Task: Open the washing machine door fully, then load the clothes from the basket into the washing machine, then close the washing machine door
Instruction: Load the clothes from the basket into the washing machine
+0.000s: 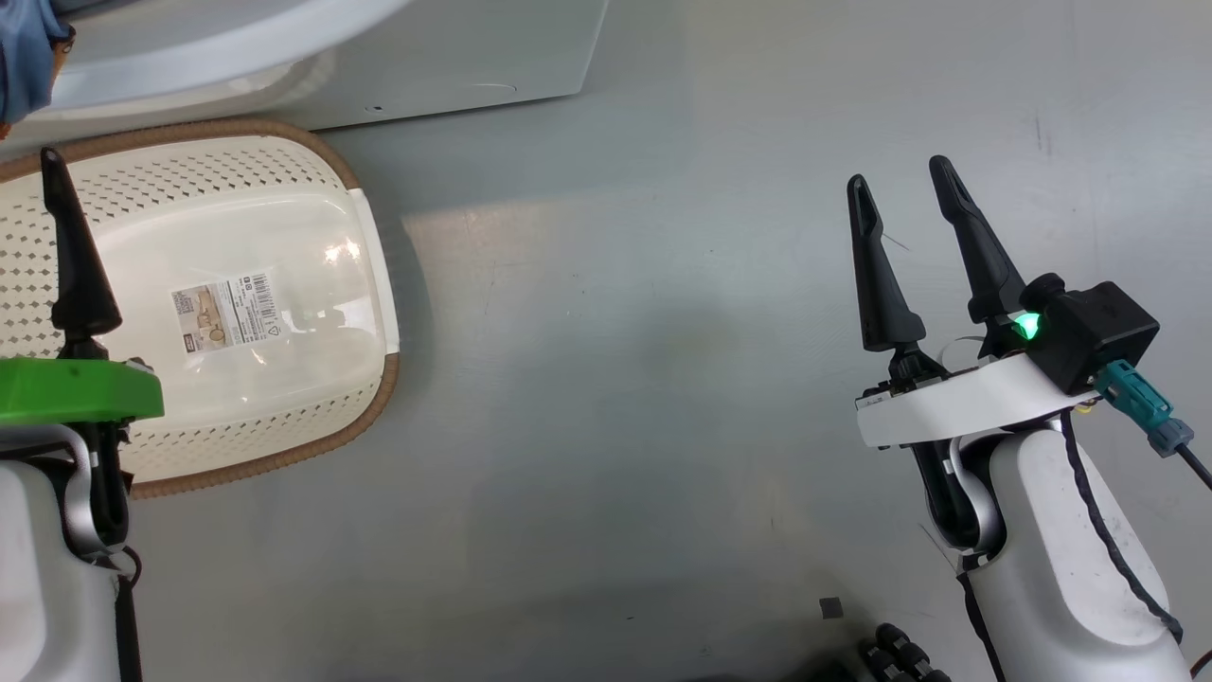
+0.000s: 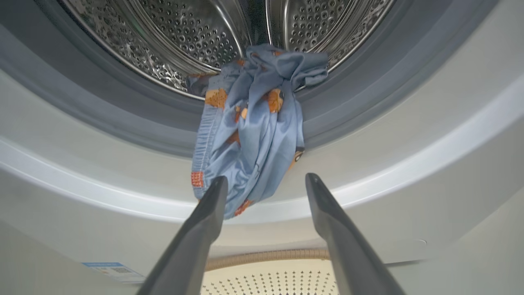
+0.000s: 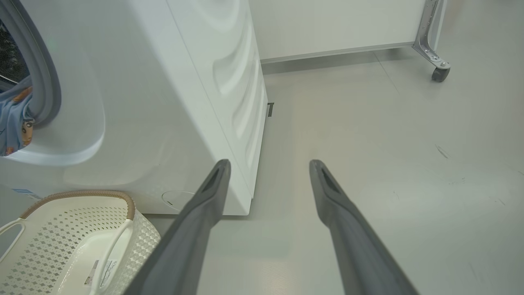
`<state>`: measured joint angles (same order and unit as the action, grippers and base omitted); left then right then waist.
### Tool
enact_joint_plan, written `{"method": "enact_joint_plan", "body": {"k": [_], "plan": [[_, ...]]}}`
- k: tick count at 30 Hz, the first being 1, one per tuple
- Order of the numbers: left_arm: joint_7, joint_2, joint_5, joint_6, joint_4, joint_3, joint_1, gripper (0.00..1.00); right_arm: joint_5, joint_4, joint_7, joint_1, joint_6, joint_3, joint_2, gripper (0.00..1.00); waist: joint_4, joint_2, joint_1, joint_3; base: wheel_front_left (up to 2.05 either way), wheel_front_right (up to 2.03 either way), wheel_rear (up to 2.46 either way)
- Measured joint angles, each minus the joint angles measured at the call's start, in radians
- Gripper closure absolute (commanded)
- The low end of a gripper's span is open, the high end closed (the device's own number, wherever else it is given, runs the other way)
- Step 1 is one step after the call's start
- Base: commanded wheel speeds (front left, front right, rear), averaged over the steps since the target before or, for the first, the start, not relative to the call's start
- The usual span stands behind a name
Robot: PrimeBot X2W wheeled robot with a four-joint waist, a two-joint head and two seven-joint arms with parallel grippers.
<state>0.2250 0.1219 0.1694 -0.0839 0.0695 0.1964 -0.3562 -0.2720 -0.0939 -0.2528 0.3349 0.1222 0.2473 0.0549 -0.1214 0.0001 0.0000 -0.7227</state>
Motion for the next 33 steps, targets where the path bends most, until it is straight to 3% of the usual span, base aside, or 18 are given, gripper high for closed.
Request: {"method": "enact_joint_plan", "body": {"k": [23, 33], "plan": [[-0.249, 0.068, 0.036, -0.004, 0.201, 0.016, -0.192, 0.0, -0.01, -0.001, 0.0, 0.0, 0.0, 0.005, 0.0, 0.0, -0.016, 0.0, 0.0, -0.007, 0.0, 0.0, 0.0], [-0.305, 0.09, 0.036, -0.005, 0.257, -0.003, -0.288, 0.0, -0.011, -0.001, 0.0, 0.0, 0.0, 0.005, 0.0, 0.0, -0.021, -0.0001, 0.0, -0.016, 0.0, 0.0, 0.0]]}}
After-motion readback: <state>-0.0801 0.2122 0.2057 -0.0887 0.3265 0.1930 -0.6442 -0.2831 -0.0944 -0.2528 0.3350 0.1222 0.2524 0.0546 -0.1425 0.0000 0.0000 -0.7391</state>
